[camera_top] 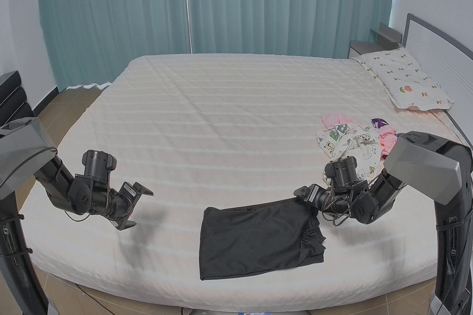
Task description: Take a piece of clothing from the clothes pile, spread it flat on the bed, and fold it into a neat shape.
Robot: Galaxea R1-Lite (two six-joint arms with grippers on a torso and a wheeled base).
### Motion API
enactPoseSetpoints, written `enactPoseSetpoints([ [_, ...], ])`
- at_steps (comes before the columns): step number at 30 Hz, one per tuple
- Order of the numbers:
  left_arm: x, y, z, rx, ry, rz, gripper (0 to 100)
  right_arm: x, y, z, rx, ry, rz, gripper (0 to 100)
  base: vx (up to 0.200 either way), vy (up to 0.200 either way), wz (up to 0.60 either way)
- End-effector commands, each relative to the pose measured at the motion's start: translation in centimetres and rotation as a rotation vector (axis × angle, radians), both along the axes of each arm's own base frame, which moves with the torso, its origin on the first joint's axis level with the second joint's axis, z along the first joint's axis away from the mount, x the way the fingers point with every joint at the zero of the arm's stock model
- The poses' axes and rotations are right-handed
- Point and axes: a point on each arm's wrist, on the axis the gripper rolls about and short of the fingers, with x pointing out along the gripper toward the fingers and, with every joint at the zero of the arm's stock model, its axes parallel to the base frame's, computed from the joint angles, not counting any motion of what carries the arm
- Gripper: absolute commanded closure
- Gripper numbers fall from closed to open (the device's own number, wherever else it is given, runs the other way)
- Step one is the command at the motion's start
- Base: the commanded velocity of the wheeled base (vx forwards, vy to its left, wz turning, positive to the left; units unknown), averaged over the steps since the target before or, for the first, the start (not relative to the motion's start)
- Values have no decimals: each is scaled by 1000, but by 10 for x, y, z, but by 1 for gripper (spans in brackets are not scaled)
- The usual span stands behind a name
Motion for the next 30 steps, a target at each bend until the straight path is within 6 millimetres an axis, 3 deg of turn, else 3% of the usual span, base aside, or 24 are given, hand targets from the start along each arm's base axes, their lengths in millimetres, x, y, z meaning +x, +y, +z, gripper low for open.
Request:
enactPoseSetpoints([
  [1,0,0,0,-1,0,1,0,-41,-4,2,-109,32,144,0,0,0,0],
  [12,1,-1,-1,8,1,6,0,-62,-9,-10,-160,6,281,0,-182,0,0],
  [30,1,-2,-2,10,2,2,0,-38,-1,-13,-167,-20,208,0,0,0,0],
])
